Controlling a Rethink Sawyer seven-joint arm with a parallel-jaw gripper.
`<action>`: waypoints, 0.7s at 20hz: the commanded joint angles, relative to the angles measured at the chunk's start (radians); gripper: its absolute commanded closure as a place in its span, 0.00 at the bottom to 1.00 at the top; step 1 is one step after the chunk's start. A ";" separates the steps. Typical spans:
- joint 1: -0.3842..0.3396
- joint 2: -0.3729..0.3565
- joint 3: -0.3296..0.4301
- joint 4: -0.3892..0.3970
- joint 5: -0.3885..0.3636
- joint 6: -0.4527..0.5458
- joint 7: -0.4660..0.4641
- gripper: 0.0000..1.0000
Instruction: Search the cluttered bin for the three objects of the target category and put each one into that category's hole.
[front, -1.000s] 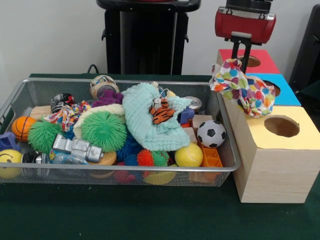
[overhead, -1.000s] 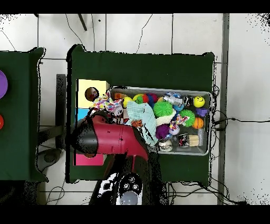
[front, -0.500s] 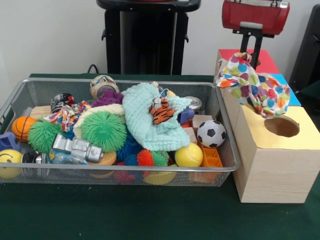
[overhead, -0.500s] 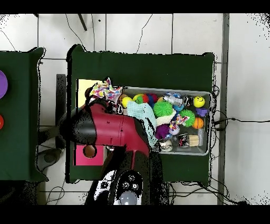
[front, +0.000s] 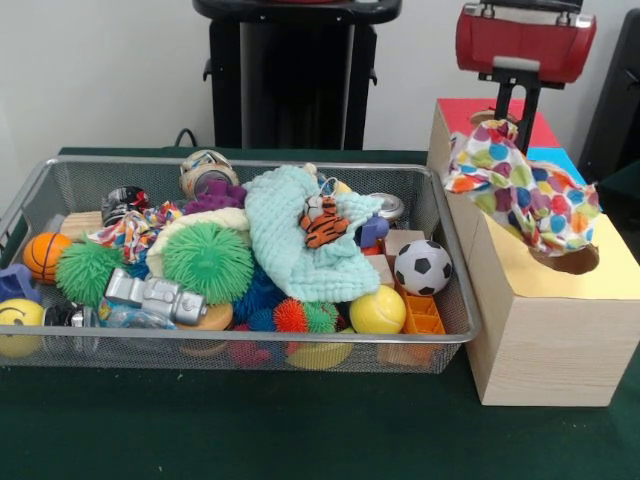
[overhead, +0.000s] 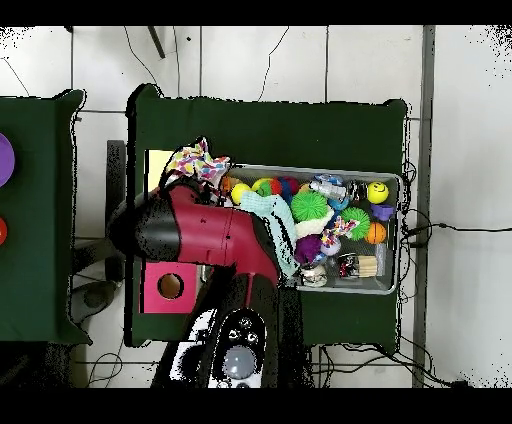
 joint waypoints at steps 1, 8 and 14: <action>0.023 0.077 0.032 0.053 0.063 -0.038 0.259 1.00; 0.114 0.059 -0.030 0.104 0.108 0.015 0.318 1.00; 0.160 0.058 -0.056 0.121 0.146 0.015 0.325 1.00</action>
